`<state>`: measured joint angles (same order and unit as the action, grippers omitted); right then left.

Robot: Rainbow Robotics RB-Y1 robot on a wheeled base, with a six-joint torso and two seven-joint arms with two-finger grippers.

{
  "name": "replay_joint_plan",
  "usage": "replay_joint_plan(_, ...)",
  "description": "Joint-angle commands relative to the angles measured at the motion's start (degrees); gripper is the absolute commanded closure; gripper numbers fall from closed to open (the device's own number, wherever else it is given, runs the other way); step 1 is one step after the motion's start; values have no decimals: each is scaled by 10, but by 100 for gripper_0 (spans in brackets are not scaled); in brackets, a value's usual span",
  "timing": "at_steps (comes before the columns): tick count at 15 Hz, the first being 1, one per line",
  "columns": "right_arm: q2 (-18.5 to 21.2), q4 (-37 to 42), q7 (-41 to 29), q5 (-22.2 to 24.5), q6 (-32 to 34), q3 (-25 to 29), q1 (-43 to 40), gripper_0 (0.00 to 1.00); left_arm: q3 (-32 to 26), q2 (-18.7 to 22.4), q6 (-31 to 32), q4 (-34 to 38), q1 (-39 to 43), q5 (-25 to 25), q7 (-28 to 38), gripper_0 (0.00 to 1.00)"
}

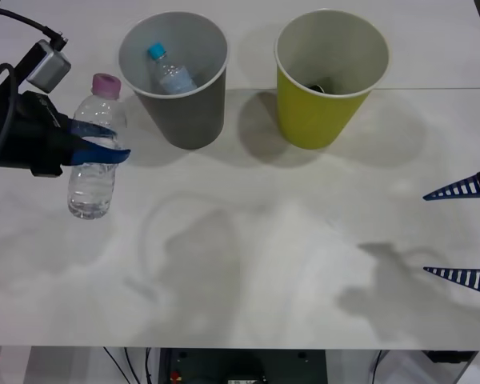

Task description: Put the can into the green bin and the plastic bottle into the gray bin

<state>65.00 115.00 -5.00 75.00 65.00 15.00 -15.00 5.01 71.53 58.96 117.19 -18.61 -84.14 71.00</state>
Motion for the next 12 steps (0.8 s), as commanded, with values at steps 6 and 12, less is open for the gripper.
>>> replay_joint_plan(6,0,0,0,0,0,0,0,0,91,2,98,-79,-217,-43,83,100)
replay_joint_plan(12,0,0,0,0,0,0,0,0,169,-53,151,-210,-387,-39,89,100)
